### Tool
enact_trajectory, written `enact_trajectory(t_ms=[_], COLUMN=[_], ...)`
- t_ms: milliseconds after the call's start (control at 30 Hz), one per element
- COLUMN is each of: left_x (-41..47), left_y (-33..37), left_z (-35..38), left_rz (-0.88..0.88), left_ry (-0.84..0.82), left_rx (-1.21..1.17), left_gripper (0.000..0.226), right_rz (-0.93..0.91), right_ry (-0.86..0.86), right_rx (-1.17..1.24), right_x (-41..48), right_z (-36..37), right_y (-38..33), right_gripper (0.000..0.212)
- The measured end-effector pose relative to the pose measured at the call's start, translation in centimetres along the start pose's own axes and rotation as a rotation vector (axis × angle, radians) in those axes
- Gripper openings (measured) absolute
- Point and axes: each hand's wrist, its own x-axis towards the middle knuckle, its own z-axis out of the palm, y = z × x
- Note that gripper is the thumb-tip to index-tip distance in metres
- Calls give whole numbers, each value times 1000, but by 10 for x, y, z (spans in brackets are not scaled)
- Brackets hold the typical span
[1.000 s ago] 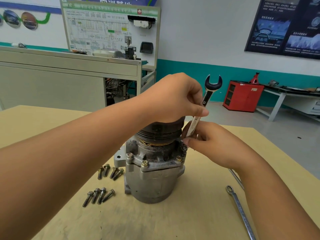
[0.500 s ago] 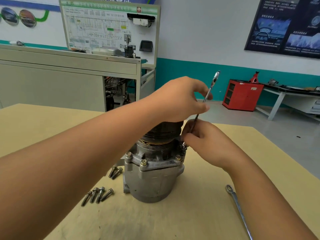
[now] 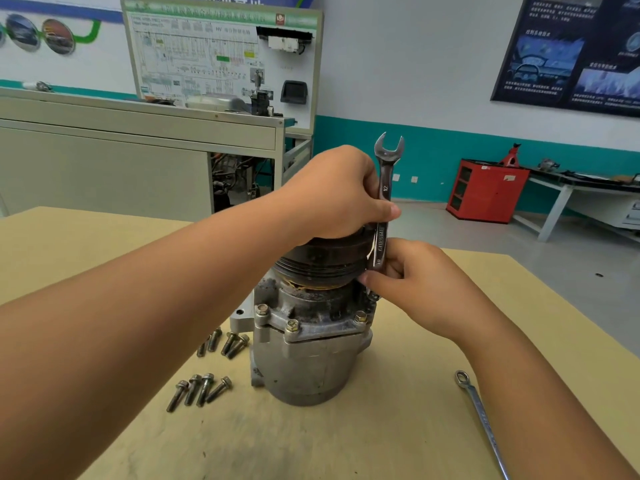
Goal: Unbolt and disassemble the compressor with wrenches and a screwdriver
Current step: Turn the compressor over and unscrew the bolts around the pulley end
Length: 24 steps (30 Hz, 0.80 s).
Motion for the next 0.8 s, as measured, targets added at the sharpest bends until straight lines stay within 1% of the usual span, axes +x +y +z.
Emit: enact_trajectory(t_ms=[133,200,233,300,333,367,400,433,467,533,633,733,800], left_x=[-6,-8,-9,-9,-10,-10,-10,-10,-11,-10,-11,-12,-13], left_y=[5,6,7,8,8,8,8,7,8,7,12,16,19], left_z=[2,6,7,5,3,1,0,-1,-1,0,4,11,14], left_rz=[12,29,46,80,90,102,115,136,157,175,186,166,143], left_ry=[71,123,119,25,-51,-134,-195,-217,-208,-155,-93,-34,-7], left_rx=[70,82,78,7,-41,-90,-126,-125,-103,-67,1,75,102], left_gripper=[34,33,30,18,18,23,21,13,7,13,19,24,31], right_rz=[-5,-16,-17,-11,-6,-5,-5,-5,-3,2,29,50,65], right_ry=[47,22,2,-43,-66,-89,-110,-127,-138,-139,-114,-55,-16], right_rx=[-76,-108,-115,-123,-119,-108,-100,-99,-105,-104,-80,-88,-107], right_x=[-1,-2,-3,-4,-4,-5,-5,-5,-6,-5,-4,-4,-3], right_z=[2,1,0,-3,-5,-7,-9,-11,-13,-16,-15,-9,-7], right_y=[-2,-3,-3,-4,-3,-3,-3,-3,-3,-3,-4,-6,-7], right_gripper=[27,25,22,15,11,9,8,9,11,14,11,18,20])
